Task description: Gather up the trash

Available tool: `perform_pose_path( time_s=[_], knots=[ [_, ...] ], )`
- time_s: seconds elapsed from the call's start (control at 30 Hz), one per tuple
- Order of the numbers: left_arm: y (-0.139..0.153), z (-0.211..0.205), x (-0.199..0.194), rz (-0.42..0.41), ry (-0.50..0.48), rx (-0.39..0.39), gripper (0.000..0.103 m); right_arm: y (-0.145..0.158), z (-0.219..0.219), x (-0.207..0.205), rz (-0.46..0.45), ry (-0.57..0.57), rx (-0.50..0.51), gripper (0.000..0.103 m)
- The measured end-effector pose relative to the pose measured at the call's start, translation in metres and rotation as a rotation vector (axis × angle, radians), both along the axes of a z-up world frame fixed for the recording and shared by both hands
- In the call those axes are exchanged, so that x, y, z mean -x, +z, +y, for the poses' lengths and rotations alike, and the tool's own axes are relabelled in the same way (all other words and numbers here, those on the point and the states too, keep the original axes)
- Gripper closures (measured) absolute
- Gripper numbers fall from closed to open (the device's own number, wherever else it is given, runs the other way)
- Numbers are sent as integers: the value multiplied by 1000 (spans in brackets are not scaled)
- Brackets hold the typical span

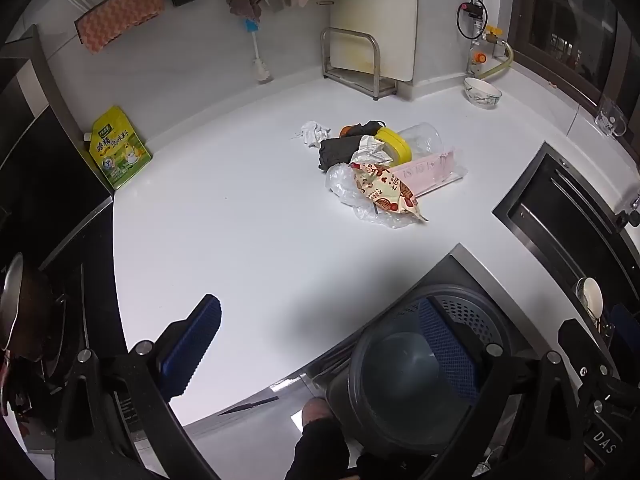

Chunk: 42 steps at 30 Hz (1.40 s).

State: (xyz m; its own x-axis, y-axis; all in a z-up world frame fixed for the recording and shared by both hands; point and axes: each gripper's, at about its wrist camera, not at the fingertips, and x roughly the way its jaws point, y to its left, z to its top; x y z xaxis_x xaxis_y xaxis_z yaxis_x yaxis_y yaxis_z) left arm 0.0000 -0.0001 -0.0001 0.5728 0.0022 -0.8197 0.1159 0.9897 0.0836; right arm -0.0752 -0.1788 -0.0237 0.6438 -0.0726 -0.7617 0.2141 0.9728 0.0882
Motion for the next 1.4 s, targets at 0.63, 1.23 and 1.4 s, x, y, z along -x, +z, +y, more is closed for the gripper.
perform_pose_path(
  time_s=[0.63,1.23,1.4],
  knots=[
    [2,-5,-1,-5,1,-2,6,2,1,-1,-13,3,7,9],
    [4,-4,-1,-8,0,-4,6,2,-2,-1,-12,4,3,9],
    [4,-3,-1,-6,-2,-4,6,2,-2,-2,-12,3,3,9]
  ],
)
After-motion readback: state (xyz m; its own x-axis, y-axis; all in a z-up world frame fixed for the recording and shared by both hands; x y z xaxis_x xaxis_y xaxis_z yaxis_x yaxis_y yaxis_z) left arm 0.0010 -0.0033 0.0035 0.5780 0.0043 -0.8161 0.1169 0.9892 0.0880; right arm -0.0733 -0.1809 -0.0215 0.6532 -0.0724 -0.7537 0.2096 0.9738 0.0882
